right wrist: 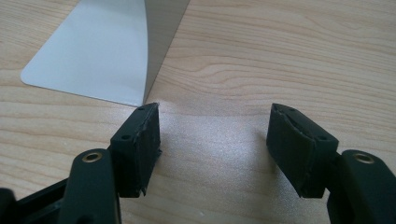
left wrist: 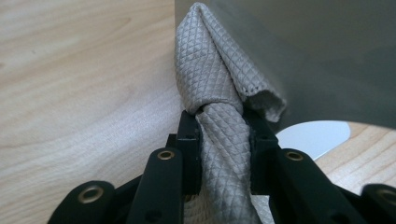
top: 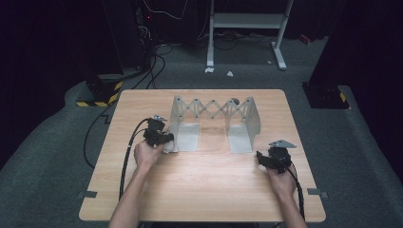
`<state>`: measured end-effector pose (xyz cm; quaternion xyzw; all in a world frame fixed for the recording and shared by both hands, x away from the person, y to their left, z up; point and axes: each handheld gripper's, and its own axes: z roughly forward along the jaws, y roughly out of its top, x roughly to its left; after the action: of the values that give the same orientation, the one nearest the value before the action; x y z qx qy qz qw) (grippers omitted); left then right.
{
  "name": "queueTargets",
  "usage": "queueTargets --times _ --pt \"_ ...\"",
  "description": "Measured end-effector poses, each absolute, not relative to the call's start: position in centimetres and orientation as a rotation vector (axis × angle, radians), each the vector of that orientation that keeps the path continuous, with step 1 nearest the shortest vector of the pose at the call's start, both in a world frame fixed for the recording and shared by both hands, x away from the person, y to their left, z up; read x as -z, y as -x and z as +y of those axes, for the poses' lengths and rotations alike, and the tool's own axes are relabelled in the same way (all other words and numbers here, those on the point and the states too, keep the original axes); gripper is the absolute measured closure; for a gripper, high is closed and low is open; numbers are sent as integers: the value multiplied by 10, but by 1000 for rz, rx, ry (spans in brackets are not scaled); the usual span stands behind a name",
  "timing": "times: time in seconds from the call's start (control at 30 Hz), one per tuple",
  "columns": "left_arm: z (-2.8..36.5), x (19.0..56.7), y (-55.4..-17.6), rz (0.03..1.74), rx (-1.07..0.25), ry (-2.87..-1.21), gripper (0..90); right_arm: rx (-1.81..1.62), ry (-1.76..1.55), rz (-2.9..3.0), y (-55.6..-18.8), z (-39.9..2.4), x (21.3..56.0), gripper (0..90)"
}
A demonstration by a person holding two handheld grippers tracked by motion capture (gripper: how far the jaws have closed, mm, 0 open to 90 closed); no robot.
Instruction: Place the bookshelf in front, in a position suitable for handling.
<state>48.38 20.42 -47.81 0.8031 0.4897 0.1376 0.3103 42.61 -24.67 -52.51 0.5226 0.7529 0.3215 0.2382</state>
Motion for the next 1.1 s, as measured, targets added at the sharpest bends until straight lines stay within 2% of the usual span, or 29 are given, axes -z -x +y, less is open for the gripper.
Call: queueTargets --times 0.27,0.77,1.1 --pt "209 456 -486 1259 -369 -2088 718 -882 -1432 2061 -426 -247 525 352" --pt "217 393 -480 1152 -485 -2005 719 -881 -1432 2061 -426 -246 525 351" --pt "214 388 -495 1153 -490 -2028 718 -881 -1432 2061 -426 -246 525 351"
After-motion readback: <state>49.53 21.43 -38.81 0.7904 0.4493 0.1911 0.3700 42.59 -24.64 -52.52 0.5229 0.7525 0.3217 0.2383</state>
